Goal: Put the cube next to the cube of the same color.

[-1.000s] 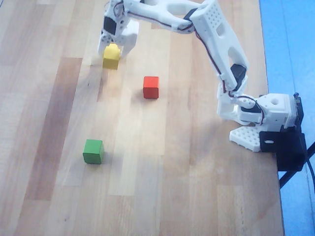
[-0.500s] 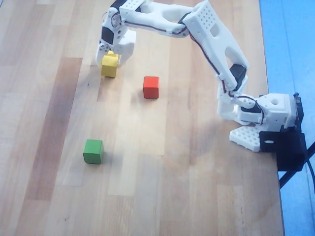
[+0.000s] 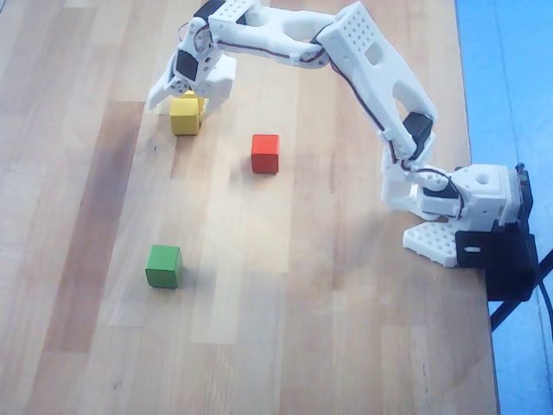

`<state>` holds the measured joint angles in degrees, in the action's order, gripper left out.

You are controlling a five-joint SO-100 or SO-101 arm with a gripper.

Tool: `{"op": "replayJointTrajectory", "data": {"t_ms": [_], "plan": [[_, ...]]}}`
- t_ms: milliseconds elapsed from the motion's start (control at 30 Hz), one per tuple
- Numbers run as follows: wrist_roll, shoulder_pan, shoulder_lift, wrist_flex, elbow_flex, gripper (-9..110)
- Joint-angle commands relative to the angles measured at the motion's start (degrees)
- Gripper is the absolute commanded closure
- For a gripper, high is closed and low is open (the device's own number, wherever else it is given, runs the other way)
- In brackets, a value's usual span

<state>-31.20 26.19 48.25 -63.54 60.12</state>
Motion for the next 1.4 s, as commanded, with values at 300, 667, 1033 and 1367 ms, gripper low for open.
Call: {"op": "replayJointTrajectory", "data": {"t_ms": [300,667,1033,1367], "plan": [[0.44,-0.18,20.30,-14.68,-3.69,68],[5.89,-10.46,41.66,-30.76,2.64,68],[22.24,-34.01,86.04,-1.85,54.93,97],[22.32,-33.84,130.87,18.46,109.69,95]]}}
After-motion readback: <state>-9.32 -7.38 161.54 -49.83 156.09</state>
